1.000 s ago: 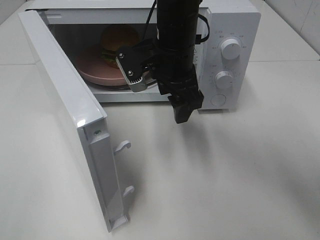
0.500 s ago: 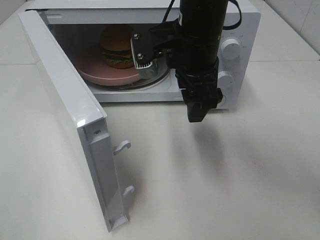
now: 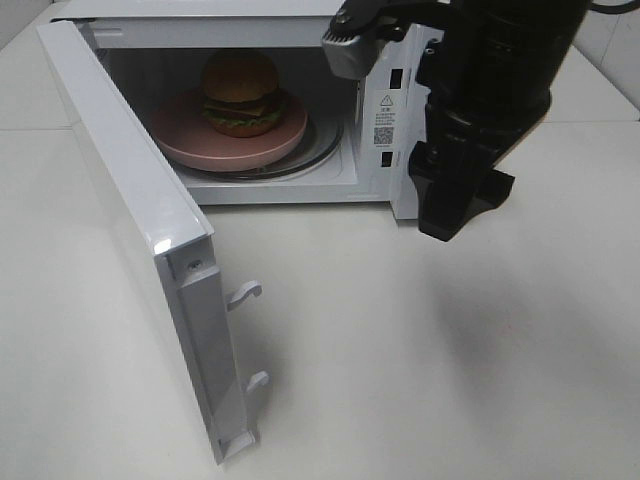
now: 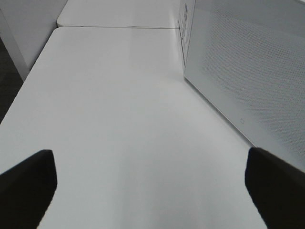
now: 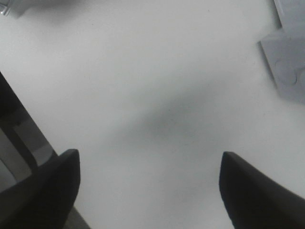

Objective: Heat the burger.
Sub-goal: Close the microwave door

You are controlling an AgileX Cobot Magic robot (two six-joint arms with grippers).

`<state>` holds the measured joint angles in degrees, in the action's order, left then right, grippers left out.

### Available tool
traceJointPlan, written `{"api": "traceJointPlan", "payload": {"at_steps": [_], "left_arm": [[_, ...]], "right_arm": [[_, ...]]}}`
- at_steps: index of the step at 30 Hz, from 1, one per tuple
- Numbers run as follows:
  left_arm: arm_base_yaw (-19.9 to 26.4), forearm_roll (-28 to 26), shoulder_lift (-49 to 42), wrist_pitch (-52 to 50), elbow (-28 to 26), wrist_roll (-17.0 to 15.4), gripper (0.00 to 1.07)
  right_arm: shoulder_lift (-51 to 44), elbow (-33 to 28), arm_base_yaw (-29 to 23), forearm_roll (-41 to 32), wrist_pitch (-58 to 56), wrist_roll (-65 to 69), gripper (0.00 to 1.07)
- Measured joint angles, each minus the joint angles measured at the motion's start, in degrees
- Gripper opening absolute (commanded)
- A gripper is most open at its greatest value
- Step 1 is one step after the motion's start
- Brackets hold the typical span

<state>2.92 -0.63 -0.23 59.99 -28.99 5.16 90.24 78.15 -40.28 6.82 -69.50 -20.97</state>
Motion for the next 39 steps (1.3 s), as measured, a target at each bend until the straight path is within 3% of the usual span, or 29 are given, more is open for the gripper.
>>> {"api": "traceJointPlan", "payload": {"at_steps": [9, 15, 16, 17, 18, 20, 23, 26, 28, 30, 38, 39], "left_arm": [[0.00, 0.00, 0.00, 0.00, 0.00, 0.00, 1.03], [0.00, 0.00, 0.00, 0.00, 0.00, 0.00, 1.03], [0.00, 0.00, 0.00, 0.00, 0.00, 0.00, 1.03], [0.00, 0.00, 0.00, 0.00, 0.00, 0.00, 1.03], [0.00, 0.00, 0.00, 0.00, 0.00, 0.00, 1.03], [0.00, 0.00, 0.00, 0.00, 0.00, 0.00, 1.03], [0.00, 0.00, 0.00, 0.00, 0.00, 0.00, 1.03], [0.00, 0.00, 0.00, 0.00, 0.00, 0.00, 1.03], [0.00, 0.00, 0.00, 0.00, 0.00, 0.00, 1.03], [0.00, 0.00, 0.00, 0.00, 0.00, 0.00, 1.03], [0.00, 0.00, 0.00, 0.00, 0.00, 0.00, 1.03], [0.00, 0.00, 0.00, 0.00, 0.00, 0.00, 1.03]], "right_arm": [[-7.73, -7.73, 5.39, 0.86, 0.00, 12.83, 0.76], [-16.90, -17.36, 17.48, 1.66, 1.60, 25.44, 0.76], [-16.90, -17.36, 17.48, 1.66, 1.60, 25.44, 0.76], [-18.79, -19.88, 21.03, 2.46, 2.06, 27.39, 0.76], [-18.79, -19.88, 21.03, 2.46, 2.06, 27.39, 0.76], [-21.66, -23.89, 26.64, 3.67, 2.23, 28.93, 0.76], [-24.87, -27.27, 30.71, 3.95, 2.23, 29.85, 0.76], [-25.78, -28.25, 31.51, 3.95, 2.29, 29.97, 0.76], [-31.28, -33.12, 33.06, 3.95, 2.69, 30.83, 0.76], [-32.77, -34.09, 33.12, 3.90, 2.98, 30.83, 0.76], [-52.60, -43.14, 33.23, 3.78, 4.70, 30.83, 0.76], [-58.73, -44.86, 33.23, 3.78, 4.93, 30.83, 0.76]]}}
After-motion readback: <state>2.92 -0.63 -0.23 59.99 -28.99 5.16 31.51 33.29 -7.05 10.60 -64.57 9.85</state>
